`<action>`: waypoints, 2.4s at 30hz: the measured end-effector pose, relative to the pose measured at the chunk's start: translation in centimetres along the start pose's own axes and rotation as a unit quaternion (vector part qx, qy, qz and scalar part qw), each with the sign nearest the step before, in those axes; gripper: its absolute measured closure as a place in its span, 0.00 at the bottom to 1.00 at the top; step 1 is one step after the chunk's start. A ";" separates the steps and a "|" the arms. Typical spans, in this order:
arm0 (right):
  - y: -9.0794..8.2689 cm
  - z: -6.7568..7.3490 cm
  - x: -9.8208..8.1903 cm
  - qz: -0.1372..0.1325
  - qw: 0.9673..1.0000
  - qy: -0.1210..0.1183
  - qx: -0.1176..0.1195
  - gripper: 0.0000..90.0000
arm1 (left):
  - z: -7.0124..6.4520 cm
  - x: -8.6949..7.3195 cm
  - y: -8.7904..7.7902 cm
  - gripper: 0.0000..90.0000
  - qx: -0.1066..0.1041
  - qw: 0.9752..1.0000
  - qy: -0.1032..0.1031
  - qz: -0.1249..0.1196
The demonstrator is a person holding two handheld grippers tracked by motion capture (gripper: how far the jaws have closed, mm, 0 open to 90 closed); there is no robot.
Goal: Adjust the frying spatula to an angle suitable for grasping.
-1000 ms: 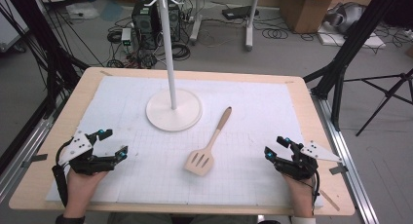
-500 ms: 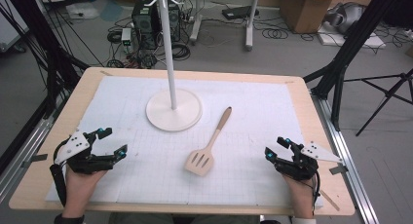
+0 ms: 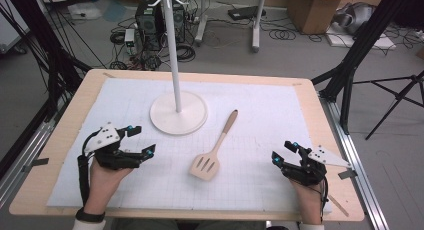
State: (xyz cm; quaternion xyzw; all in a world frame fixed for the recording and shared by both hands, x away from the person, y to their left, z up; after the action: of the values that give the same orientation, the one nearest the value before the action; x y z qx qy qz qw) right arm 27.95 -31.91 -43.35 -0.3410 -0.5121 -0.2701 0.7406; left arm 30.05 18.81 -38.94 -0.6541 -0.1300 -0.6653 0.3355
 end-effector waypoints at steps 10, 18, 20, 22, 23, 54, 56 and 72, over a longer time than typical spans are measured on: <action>0.3 -0.2 0.0 0.001 1.000 -0.006 -0.006 0.34 | -0.5 1.9 3.3 0.24 -0.025 0.999 -0.016 0.018; 0.4 -0.2 0.0 0.003 1.000 -0.005 -0.006 0.34 | -1.8 3.5 7.1 0.26 -0.044 0.998 -0.013 0.041; 0.4 -0.2 0.0 0.003 1.000 -0.003 -0.006 0.34 | -2.0 3.7 8.0 0.26 -0.052 0.997 -0.015 0.047; 0.4 -0.2 0.0 0.003 1.000 -0.005 -0.006 0.34 | -2.3 3.9 8.8 0.27 -0.062 0.997 -0.013 0.050; 0.5 -0.2 0.0 0.003 1.000 -0.005 -0.006 0.34 | -2.5 4.0 9.3 0.28 -0.065 0.996 -0.013 0.052; 0.3 -0.4 0.0 0.001 1.000 0.002 -0.003 0.34 | -5.8 3.7 20.1 0.32 -0.087 0.977 -0.005 0.196; 0.3 -0.4 0.0 0.000 1.000 0.003 -0.003 0.34 | -5.8 3.6 20.2 0.32 -0.086 0.977 -0.008 0.197; 0.4 -0.5 0.0 0.000 1.000 0.006 -0.002 0.34 | -6.3 2.3 22.4 0.51 -0.062 0.962 -0.011 0.265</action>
State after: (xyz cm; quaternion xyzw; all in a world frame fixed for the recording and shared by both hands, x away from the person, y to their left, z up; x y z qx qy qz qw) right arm 28.55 -32.09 -43.55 -0.3406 -0.5073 -0.2735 0.7428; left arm 39.11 -2.22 -43.40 -0.6920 0.0854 -0.5520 0.4573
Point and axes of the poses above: each handheld gripper's, and its own axes: y roughly forward along the jaws, x roughly out of its top, z roughly to its left, the point moved 2 cm from there along y, roughly forward along the jaws, and after that the axes turned 8 degrees about y, right-handed, at the moved point
